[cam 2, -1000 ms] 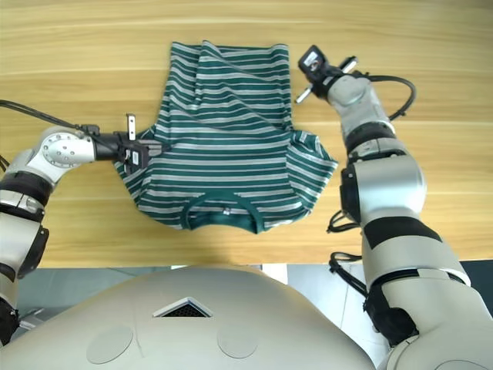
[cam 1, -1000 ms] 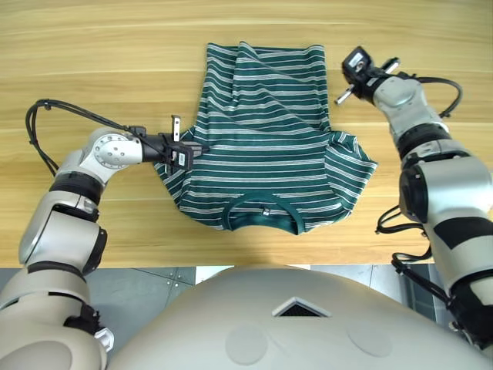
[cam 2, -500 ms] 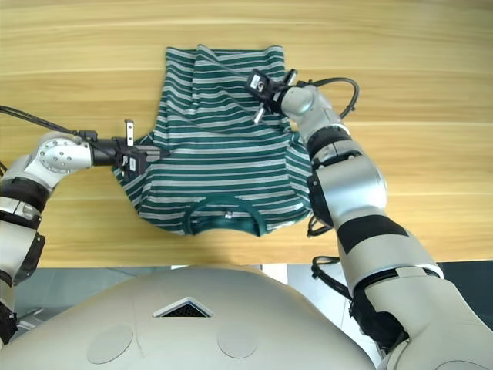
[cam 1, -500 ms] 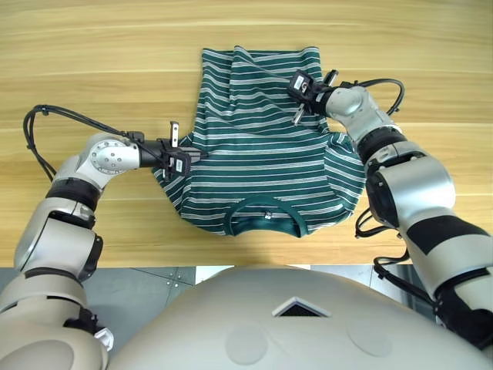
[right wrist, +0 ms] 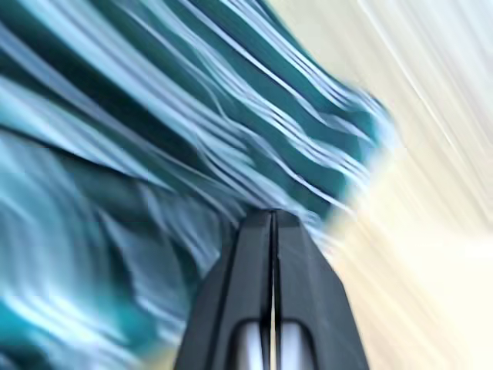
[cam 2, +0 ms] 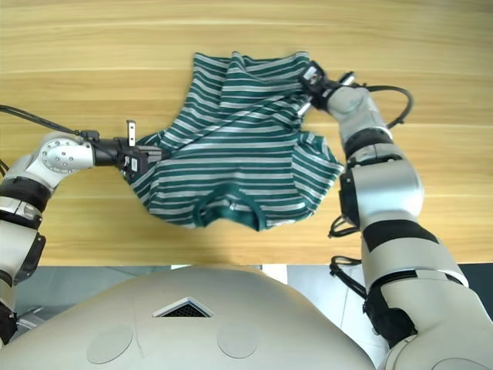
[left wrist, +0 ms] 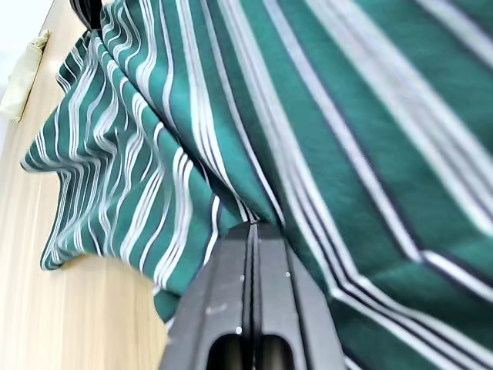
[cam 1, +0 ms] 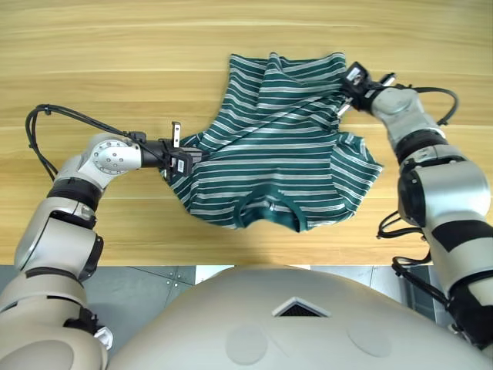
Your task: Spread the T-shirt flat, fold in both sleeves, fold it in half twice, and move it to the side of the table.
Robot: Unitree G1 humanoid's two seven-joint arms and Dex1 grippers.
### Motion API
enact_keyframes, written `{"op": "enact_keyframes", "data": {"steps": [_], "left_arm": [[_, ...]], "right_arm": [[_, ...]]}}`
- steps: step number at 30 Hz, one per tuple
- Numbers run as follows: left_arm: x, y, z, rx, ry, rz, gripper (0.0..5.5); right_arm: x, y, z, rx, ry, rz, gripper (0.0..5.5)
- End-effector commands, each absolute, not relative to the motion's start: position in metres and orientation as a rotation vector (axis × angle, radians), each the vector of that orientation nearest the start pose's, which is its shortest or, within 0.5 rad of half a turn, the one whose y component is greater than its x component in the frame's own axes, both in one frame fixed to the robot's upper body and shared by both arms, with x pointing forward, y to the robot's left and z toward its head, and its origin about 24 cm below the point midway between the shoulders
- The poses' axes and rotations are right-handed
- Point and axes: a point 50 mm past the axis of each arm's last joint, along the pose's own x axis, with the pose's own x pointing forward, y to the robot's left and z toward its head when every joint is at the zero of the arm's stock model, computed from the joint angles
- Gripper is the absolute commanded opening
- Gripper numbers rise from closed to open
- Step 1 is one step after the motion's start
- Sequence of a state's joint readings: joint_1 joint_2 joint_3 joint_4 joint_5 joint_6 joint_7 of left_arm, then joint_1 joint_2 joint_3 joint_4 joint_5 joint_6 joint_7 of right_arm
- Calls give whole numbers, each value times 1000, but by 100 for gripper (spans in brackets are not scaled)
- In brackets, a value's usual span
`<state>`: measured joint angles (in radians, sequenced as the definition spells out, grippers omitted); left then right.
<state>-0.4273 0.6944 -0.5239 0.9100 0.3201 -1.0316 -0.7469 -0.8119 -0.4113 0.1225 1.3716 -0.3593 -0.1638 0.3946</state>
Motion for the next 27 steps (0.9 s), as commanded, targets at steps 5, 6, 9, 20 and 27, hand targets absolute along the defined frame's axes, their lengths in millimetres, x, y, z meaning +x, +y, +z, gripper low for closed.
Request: {"op": "enact_keyframes", "data": {"steps": [5, 6, 9, 20, 27], "left_arm": [[213, 227, -38, 1052, 352, -1550, 0], [213, 227, -39, 1051, 352, -1549, 0], [213, 227, -38, 1046, 345, -1549, 0], [212, 225, -38, 1038, 331, -1552, 0], [212, 225, -37, 1036, 326, -1550, 0]], "right_arm": [[344, -283, 37, -605, 561, 214, 3], [345, -283, 38, -609, 551, 217, 3], [356, -246, 41, -584, 442, 406, 3], [353, -161, 13, -672, 433, 697, 3], [344, -182, -5, -752, 546, 554, 3]]}}
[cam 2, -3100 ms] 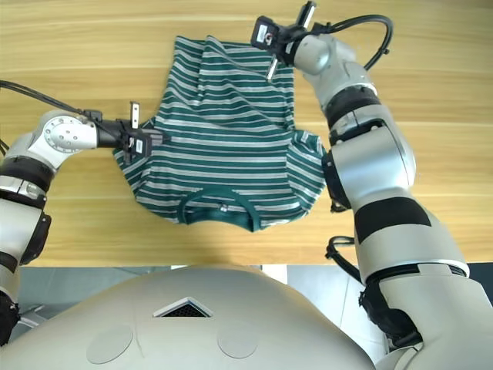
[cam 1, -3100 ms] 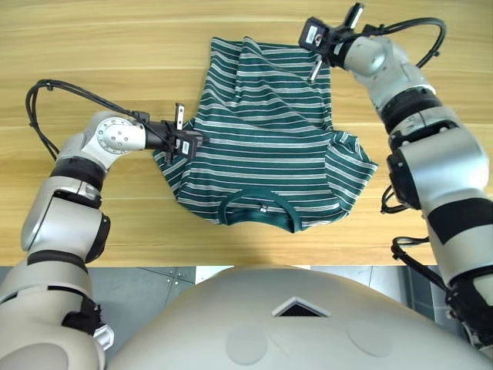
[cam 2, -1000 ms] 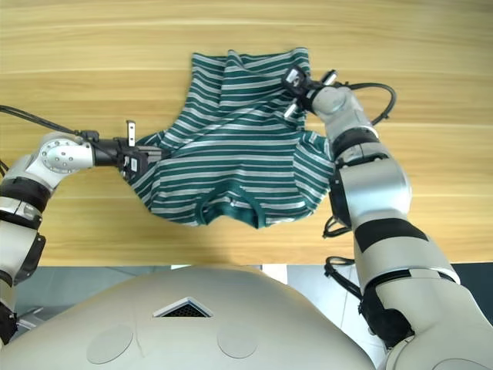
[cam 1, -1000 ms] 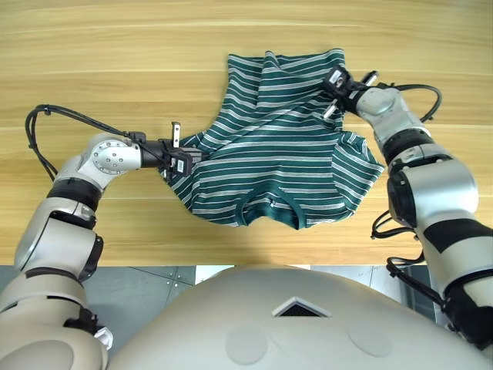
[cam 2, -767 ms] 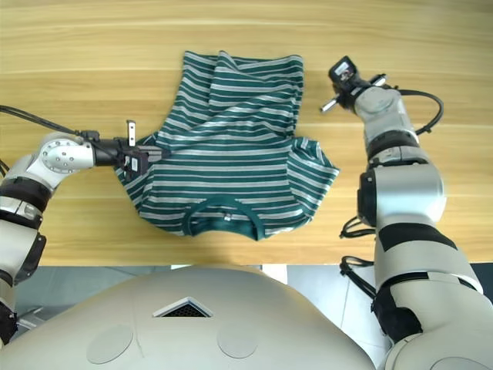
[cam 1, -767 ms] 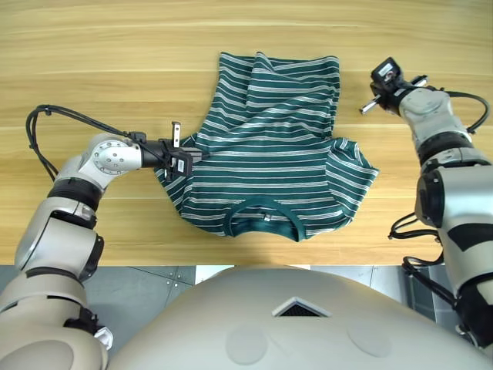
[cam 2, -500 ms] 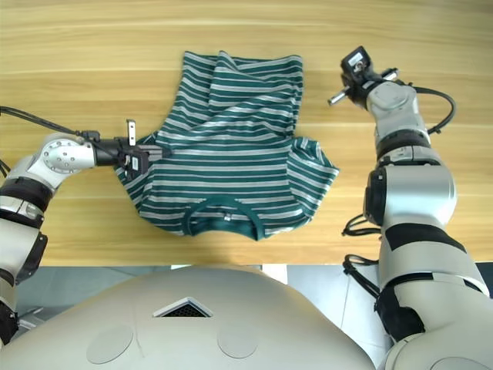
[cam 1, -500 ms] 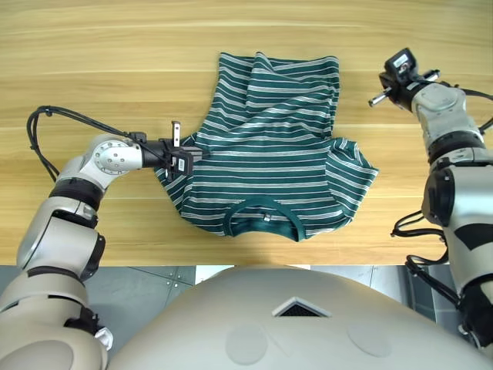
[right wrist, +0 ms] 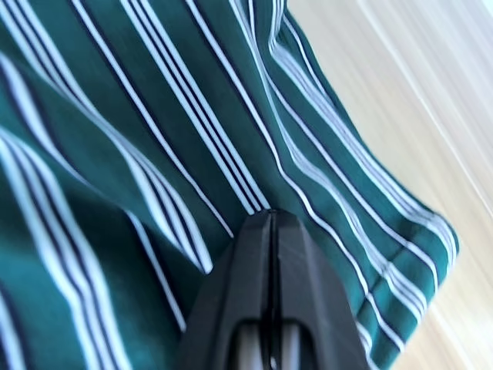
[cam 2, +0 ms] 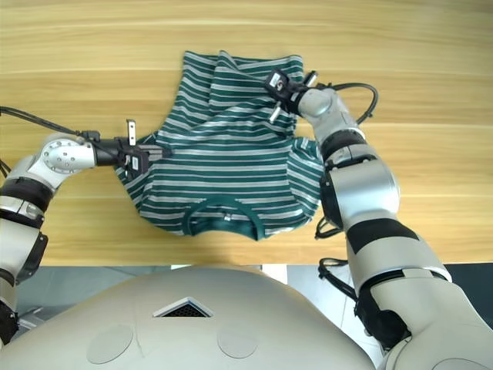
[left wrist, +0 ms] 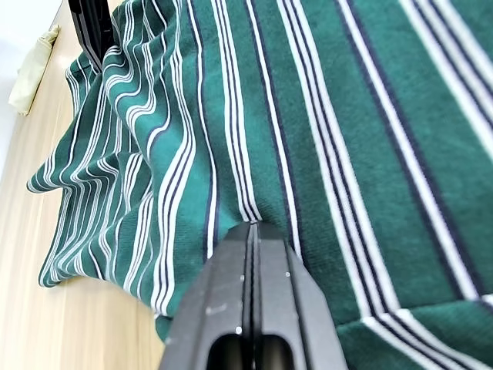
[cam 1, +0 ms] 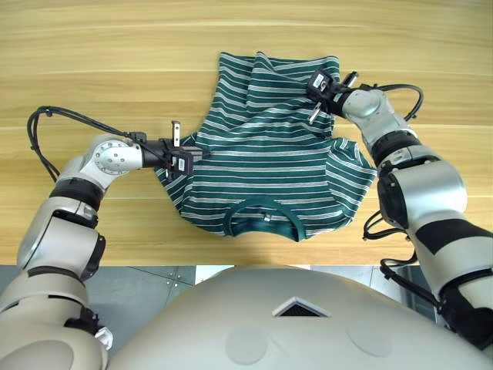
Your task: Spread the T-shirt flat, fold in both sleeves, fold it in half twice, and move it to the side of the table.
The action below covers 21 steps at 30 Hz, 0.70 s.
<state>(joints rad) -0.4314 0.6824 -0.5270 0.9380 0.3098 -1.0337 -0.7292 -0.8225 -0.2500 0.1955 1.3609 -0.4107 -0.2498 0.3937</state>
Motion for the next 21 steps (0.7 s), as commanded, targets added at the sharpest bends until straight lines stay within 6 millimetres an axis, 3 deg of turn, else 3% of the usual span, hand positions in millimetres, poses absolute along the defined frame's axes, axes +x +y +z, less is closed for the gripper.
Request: {"op": "enact_keyframes", "data": {"steps": [1, 14, 18, 21], "left_arm": [[212, 225, -37, 1036, 325, -1548, 0], [215, 222, -39, 1031, 327, -1538, 0], [215, 221, -40, 1028, 331, -1536, 0], [215, 222, -40, 1026, 334, -1532, 0]], "right_arm": [[343, -189, -5, -763, 560, 528, 3], [318, -300, 6, -654, 682, 108, 3], [317, -317, 16, -601, 657, 22, 3], [324, -315, 26, -587, 602, 11, 3]]}}
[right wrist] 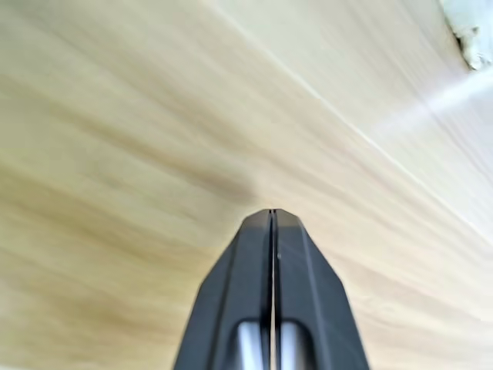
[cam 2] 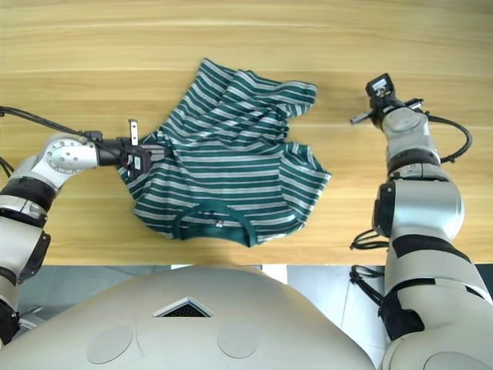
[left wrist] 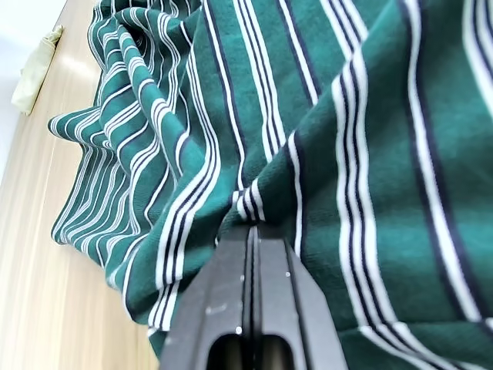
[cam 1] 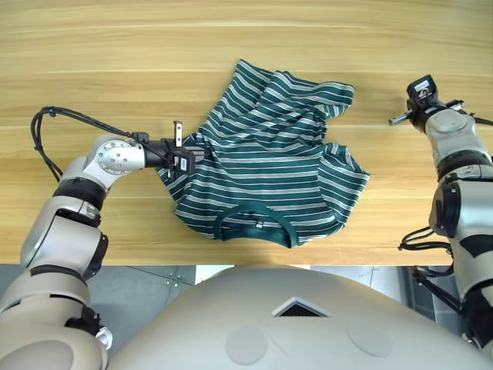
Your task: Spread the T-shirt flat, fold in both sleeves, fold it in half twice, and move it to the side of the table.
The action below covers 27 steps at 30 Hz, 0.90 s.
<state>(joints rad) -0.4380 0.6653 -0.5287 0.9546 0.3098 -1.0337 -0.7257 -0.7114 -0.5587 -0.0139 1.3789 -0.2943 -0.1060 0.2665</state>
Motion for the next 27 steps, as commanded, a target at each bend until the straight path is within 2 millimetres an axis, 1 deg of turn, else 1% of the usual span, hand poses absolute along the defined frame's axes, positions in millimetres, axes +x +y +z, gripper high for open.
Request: {"op": "enact_keyframes", "data": {"steps": [1, 3, 4, 7, 8, 9, 11, 13, 15, 18, 21, 24, 27], "left_arm": [[215, 222, -40, 1026, 332, -1530, 0], [216, 222, -39, 1022, 324, -1526, 0], [216, 222, -38, 1019, 317, -1524, 0], [217, 223, -33, 999, 291, -1520, 0], [217, 223, -32, 989, 280, -1522, 0], [216, 222, -30, 976, 268, -1530, 0], [212, 224, -28, 958, 263, -1555, 0], [205, 229, -27, 949, 281, -1589, 0], [193, 238, -28, 944, 319, -1632, 0], [177, 243, -26, 932, 329, -1676, 0], [170, 240, -18, 918, 276, -1675, 0], [182, 243, -3, 959, 232, -1588, 0], [190, 243, 15, 981, 166, -1535, 0]], "right_arm": [[328, -312, 29, -592, 576, 22, 3], [335, -303, 35, -597, 532, 57, 3], [340, -295, 38, -595, 494, 101, 3], [353, -262, 50, -548, 339, 311, 3], [355, -249, 55, -526, 268, 416, 3], [354, -236, 60, -505, 186, 537, 3], [348, -216, 67, -469, 43, 746, 3], [340, -203, 70, -454, -43, 893, 3], [326, -191, 69, -452, -102, 1064, 3], [303, -182, 64, -458, -133, 1257, 3], [287, -182, 60, -472, -107, 1352, 3], [274, -185, 54, -497, -54, 1402, 3], [264, -189, 39, -531, 35, 1408, 3]]}}
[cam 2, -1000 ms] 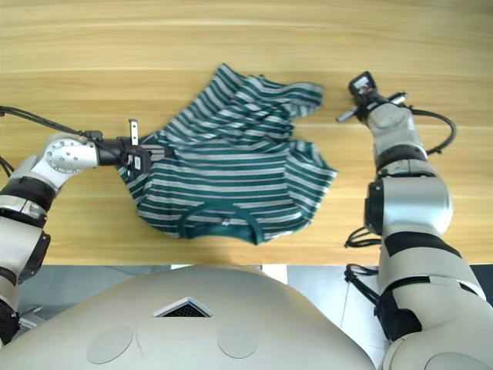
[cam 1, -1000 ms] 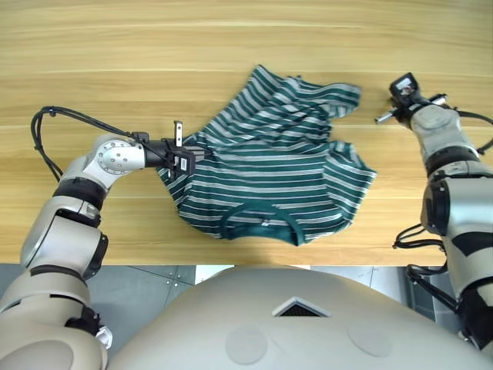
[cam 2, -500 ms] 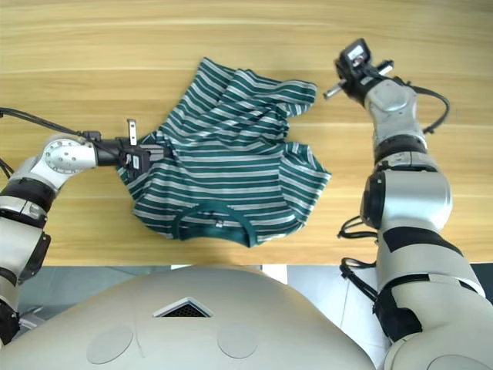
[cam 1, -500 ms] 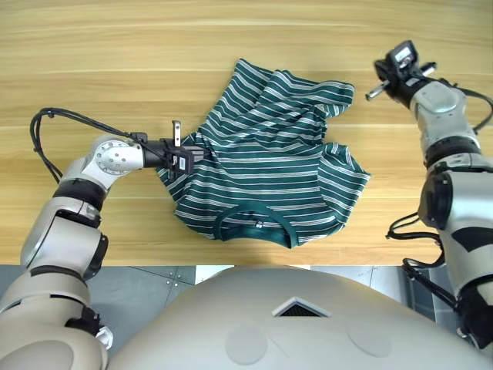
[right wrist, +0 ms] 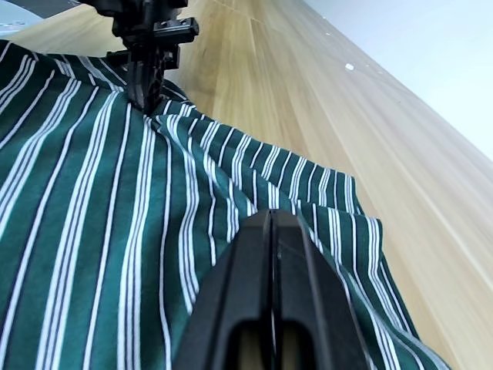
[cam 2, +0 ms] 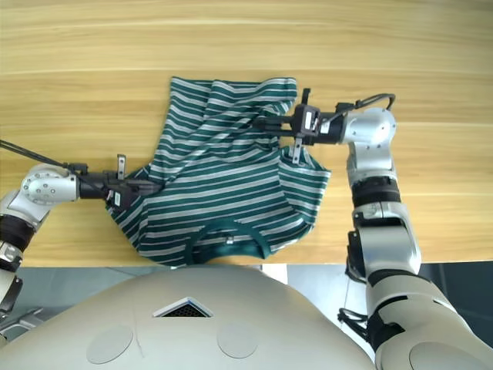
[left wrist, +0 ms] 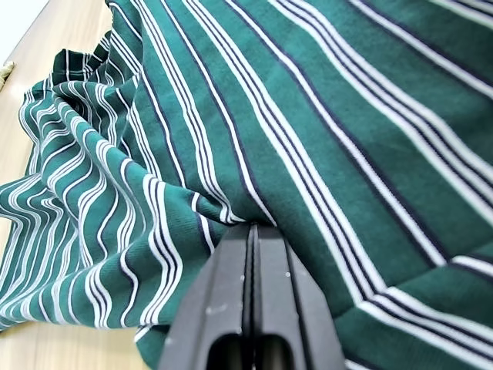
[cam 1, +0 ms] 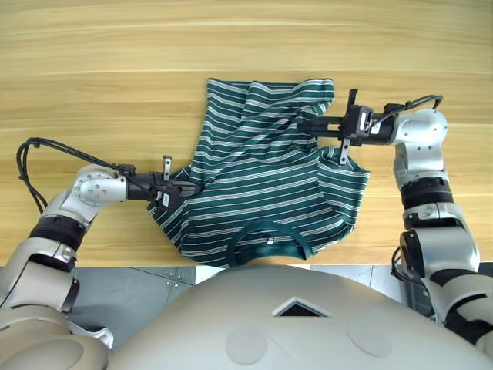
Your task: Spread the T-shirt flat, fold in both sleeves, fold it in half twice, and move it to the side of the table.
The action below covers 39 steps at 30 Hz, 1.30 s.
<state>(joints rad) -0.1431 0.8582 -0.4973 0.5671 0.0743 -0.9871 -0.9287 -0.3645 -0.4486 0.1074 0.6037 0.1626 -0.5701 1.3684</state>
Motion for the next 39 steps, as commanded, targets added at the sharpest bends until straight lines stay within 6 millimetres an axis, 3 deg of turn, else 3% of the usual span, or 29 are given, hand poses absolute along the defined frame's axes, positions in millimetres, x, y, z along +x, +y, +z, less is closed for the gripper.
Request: {"op": "enact_keyframes", "data": {"steps": [1, 4, 9, 14, 20, 23, 26, 39], "left_arm": [[191, 242, 20, 978, 143, -1524, 0], [200, 240, 29, 982, 107, -1484, 0], [204, 233, 34, 954, 65, -1483, 0], [217, 223, 50, 869, -37, -1460, 0], [271, 211, 62, 862, -94, -1295, 0], [290, 204, 60, 867, -85, -1242, 0], [307, 198, 57, 901, -54, -1176, 0], [338, 155, 25, 924, 192, -1059, 0]], "right_arm": [[261, -190, 34, -547, 69, 1404, 3], [249, -196, 24, -559, 122, 1405, 3], [232, -206, 25, -519, 135, 1423, 3], [228, -216, 11, -551, 245, 1390, 3], [217, -234, -21, -607, 453, 1325, 3], [202, -244, -37, -603, 531, 1291, 3], [190, -250, -34, -571, 492, 1287, 3], [187, -232, -30, -533, 403, 1327, 3]]}}
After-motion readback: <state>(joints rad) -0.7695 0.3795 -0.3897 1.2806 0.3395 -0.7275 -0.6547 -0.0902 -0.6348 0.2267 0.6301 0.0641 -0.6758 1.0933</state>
